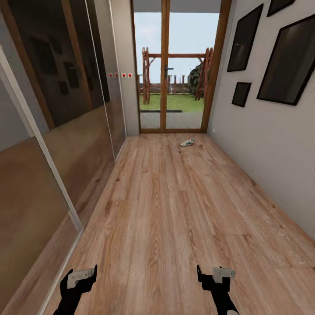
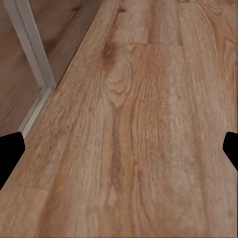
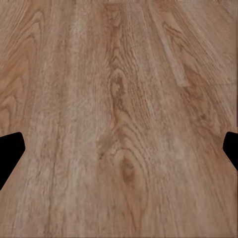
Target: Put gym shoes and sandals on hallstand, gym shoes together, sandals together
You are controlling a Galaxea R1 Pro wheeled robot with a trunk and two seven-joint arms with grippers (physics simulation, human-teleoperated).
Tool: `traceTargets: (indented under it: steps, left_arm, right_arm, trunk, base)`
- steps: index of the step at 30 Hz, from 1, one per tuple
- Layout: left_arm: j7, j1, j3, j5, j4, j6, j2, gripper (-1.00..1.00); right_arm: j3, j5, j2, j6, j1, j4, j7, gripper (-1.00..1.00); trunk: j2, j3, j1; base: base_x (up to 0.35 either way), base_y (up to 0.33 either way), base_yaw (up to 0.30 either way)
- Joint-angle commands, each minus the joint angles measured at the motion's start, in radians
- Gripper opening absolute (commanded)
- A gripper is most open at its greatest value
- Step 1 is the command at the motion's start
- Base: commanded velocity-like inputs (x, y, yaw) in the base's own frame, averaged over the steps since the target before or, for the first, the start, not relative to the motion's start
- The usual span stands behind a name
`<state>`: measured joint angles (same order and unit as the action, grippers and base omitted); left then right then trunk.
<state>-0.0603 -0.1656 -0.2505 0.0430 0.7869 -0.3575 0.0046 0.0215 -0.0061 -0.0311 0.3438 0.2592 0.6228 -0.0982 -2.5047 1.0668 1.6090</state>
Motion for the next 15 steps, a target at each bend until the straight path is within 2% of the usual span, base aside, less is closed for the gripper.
traceTargets:
  steps: [1,8,15]
  left_arm:
    - [0.000,0.000,0.000,0.000,0.000,0.000,0.000,1.00]
    - [0.000,0.000,0.001,0.001,0.000,-0.001,0.000,1.00]
    - [0.000,0.000,0.001,0.001,0.000,-0.001,0.000,1.00]
  right_arm:
    - [0.000,0.000,0.000,0.000,0.000,0.000,0.000,1.00]
    - [0.000,0.000,0.000,0.000,0.000,0.000,0.000,1.00]
    - [0.000,0.000,0.000,0.000,0.000,0.000,0.000,1.00]
  trunk:
    - [0.000,0.000,0.000]
    - [0.000,0.000,0.000]
    - [0.000,0.000,0.000]
  base:
    - [0.288,-0.001,-0.169]
    - [0.239,0.000,-0.217]
    - [0.104,0.000,-0.261]
